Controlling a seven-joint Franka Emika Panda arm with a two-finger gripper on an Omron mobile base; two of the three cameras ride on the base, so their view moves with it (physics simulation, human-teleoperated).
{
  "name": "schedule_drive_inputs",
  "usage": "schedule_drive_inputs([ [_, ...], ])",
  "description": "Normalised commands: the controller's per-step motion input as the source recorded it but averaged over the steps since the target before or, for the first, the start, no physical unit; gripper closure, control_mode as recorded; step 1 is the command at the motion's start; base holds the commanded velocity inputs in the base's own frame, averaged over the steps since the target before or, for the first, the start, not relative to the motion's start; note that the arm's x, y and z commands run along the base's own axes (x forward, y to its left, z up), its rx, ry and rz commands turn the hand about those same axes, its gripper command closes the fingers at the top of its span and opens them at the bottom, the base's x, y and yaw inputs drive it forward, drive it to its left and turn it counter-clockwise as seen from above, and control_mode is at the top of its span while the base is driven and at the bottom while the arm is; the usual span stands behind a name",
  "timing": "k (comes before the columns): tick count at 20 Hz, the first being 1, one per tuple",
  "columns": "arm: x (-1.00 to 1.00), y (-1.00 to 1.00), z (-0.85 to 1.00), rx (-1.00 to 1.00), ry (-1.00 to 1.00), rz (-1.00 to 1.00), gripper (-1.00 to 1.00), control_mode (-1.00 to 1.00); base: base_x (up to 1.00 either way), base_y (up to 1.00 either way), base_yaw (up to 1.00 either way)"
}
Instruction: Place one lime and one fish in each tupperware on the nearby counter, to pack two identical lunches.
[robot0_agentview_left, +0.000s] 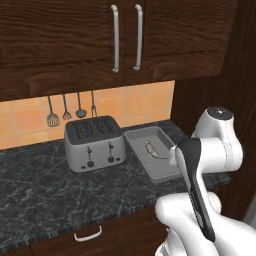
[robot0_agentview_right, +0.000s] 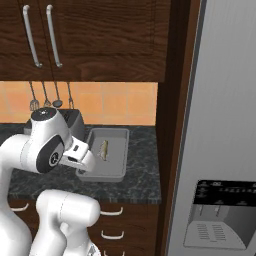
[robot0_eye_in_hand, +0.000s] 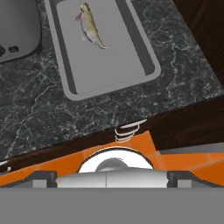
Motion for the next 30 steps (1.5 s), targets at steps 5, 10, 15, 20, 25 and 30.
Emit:
schedule_drive_inputs([
  [5, -0.15, 0.03, -0.28, -0.01, 0.0, 0.01, -1.0, -1.0, 0.0, 0.0, 0.0],
  [10, -0.09, 0.0, -0.14, 0.0, 0.0, 0.0, -1.0, -1.0, 0.0, 0.0, 0.0],
  [15, -0.08, 0.0, -0.03, 0.0, 0.0, 0.0, -1.0, 1.0, -0.75, -0.2, 0.0],
  [20, 0.0, 0.0, 0.0, 0.0, 0.0, 0.0, -1.0, 1.0, -0.92, -0.77, 0.0],
  [25, 0.0, 0.0, 0.0, 0.0, 0.0, 0.0, -1.0, 1.0, -0.12, -1.0, 0.32],
  [30, 0.0, 0.0, 0.0, 0.0, 0.0, 0.0, -1.0, 1.0, -0.2, -1.0, 0.25],
])
